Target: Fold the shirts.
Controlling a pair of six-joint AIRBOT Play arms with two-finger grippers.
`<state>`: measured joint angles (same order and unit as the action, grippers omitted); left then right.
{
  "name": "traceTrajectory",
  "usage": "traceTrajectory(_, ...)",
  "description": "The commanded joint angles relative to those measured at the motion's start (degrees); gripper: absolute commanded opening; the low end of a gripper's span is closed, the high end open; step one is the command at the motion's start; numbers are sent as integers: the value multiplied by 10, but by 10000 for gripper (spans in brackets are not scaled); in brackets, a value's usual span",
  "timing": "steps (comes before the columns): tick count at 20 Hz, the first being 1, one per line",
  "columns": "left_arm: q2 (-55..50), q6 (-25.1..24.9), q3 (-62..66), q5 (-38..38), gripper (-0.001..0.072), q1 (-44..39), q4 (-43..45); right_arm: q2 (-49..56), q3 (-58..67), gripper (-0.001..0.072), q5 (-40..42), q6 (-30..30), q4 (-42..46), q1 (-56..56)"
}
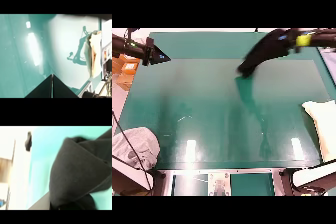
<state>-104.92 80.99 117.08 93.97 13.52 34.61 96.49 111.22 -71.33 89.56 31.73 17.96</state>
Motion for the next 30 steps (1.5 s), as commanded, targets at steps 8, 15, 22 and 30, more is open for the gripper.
traceTrajectory(8, 0, 0, 0, 1, 37, -1, 0, -31, 24, 13, -168, 35, 163, 373)
traceTrajectory(15, 0, 0, 0, 4, 37, -1, 0, -57, 24, 13, -288, 66, 307, 429)
traceTrajectory(22, 0, 0, 0, 23, 37, -1, 0, -137, -174, 14, -341, 110, 581, 428)
traceTrajectory(30, 0, 0, 0, 8, 37, -1, 1, -115, -450, 15, -259, 138, 743, 433)
